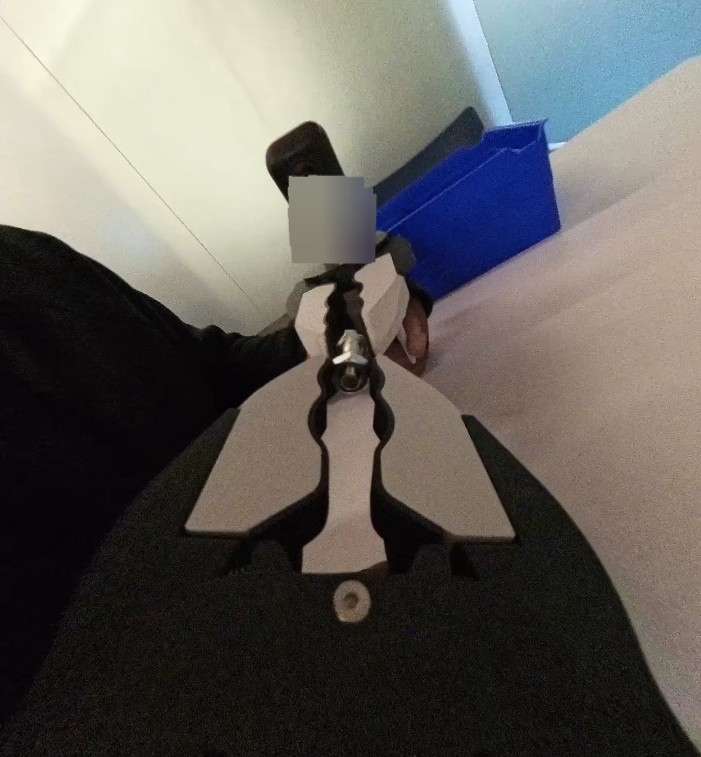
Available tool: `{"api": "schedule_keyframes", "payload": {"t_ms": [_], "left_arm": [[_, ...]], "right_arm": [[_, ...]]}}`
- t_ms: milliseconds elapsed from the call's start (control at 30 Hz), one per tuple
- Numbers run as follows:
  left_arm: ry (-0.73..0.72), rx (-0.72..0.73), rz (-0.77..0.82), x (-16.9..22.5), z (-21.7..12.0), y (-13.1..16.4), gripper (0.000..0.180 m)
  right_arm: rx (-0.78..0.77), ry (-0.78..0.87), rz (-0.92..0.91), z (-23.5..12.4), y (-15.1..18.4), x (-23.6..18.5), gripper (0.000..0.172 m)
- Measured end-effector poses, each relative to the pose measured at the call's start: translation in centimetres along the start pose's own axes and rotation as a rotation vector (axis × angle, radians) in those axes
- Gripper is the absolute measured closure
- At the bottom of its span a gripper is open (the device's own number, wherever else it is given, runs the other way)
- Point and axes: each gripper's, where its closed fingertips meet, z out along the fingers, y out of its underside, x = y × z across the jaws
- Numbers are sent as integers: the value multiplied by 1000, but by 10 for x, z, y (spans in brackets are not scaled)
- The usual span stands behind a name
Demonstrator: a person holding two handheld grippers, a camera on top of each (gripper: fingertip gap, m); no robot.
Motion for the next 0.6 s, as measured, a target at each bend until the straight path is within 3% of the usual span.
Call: {"api": "schedule_keyframes", "payload": {"t_ms": [67,167,333,400,433,500,600], "left_arm": [[4,33,-78,-3,0,-4,163],[21,74,-208,-9,-4,-5,163],[80,99,-340,-8,-6,-6,163],[80,73,-350,-7,-3,-3,163],[82,59,-341,-5,-2,-1,163],[53,41,-302,-7,-2,1,163],[42,12,-151,-4,-4,1,163]], "right_arm": [[20,58,-128,-1,-3,3,143],[-32,226,-485,-2,0,10,130],[-108,408,-925,2,5,13,131],[-129,449,-1000,4,7,14,144],[-140,471,-1000,4,8,16,154],[-168,437,-857,6,12,19,154],[-146,225,-350,10,18,11,154]]}}
